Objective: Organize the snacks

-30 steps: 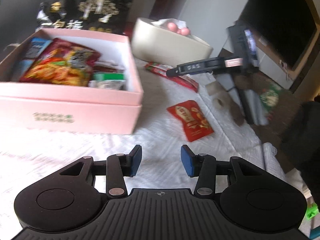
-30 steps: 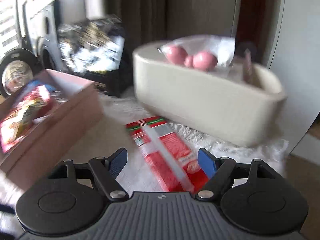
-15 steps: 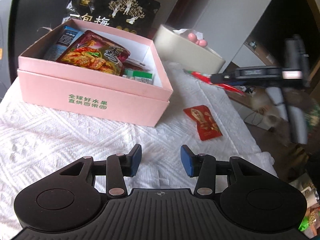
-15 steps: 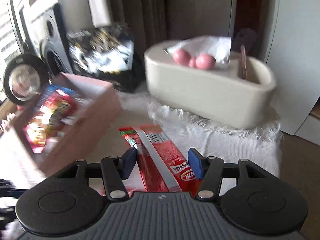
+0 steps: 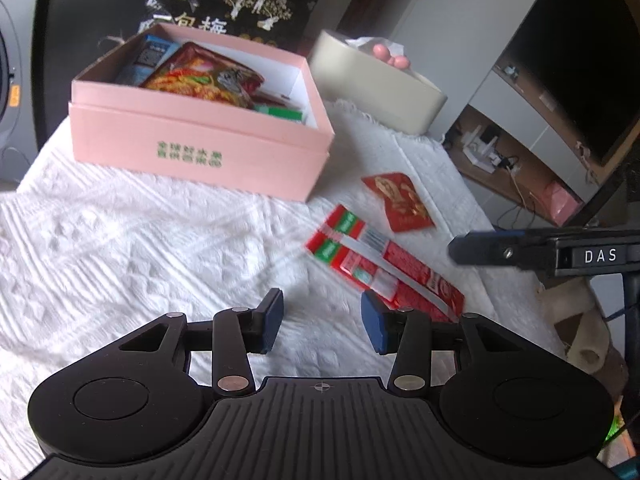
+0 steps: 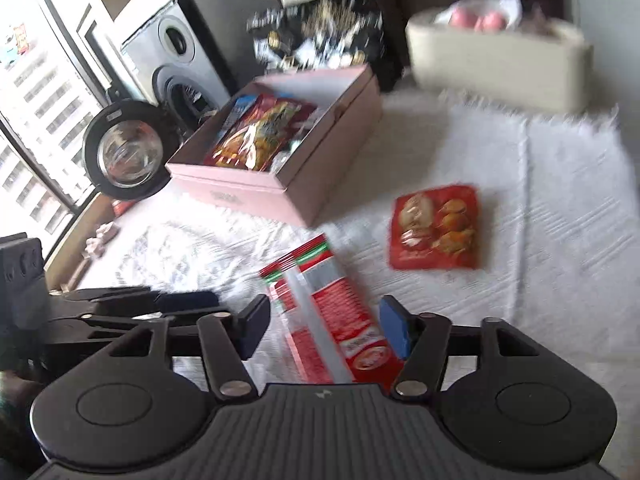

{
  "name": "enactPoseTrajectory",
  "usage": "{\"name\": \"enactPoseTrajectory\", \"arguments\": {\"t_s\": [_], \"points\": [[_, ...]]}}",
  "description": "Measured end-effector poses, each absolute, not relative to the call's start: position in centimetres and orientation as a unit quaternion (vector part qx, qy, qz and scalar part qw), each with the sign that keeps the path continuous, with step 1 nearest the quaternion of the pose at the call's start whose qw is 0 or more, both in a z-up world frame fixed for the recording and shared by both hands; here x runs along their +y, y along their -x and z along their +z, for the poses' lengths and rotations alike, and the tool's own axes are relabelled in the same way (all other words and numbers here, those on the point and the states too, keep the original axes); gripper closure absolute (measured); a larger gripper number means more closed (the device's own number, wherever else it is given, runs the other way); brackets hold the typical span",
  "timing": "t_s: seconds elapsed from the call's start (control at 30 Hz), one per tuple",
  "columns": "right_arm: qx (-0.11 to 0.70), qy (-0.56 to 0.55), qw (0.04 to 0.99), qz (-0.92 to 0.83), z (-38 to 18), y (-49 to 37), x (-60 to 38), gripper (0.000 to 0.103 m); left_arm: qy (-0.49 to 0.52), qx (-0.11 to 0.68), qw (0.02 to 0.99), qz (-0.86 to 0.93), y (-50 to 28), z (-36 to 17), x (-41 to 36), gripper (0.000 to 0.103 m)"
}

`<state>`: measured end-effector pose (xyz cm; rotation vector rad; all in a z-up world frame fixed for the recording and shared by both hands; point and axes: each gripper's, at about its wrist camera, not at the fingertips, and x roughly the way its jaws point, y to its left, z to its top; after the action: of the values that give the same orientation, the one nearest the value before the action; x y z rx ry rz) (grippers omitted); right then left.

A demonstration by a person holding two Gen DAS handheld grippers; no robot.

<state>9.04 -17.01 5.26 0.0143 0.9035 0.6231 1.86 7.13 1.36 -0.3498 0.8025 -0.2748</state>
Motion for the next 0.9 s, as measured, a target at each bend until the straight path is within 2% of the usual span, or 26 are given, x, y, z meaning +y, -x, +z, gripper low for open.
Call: {"name": "enactPoseTrajectory", "arguments": {"t_s": [0.17,0.23,0.27,0.3,0.5,0.7,0.83,0.87,0.9], "points": [[0.363,0.072,0.908,0.197,4.3,-7.8,-19.3,0.039,0.180,0.390,0.890,-0.154,-2.4,1.3,6.3,0.055],[0.361,0.090,0.913,0.168,3.3,-8.0,-20.0,0.045,0.181,0.395,0.887,-0.159,-2.9,1.3,5.8,0.055],[0.365,0.091,0.911,0.169,2.8,-8.0,-20.4,0.054,0.180,0.397,0.886,-0.160,-3.2,1.3,5.6,0.055],[0.370,0.092,0.908,0.173,2.3,-8.2,-20.4,0.060,0.178,0.398,0.885,-0.161,-3.3,1.3,5.4,0.055],[0.348,0.144,0.901,0.214,1.0,-5.7,-17.9,0.063,0.179,0.404,0.883,-0.156,-4.3,1.2,5.0,0.056],[0.380,0.064,0.869,0.311,1.6,-4.5,-16.5,0.063,0.182,0.409,0.882,-0.147,-4.9,1.4,5.0,0.056],[0.360,0.084,0.869,0.330,2.0,-2.7,-15.5,0.061,0.176,0.412,0.882,-0.143,-4.8,1.7,4.7,0.056],[0.356,0.083,0.871,0.328,2.1,-2.6,-15.7,0.059,0.175,0.412,0.882,-0.144,-4.9,1.7,4.6,0.056],[0.354,0.080,0.873,0.326,2.1,-2.6,-16.0,0.052,0.174,0.412,0.883,-0.145,-5.0,1.7,4.5,0.056]]}}
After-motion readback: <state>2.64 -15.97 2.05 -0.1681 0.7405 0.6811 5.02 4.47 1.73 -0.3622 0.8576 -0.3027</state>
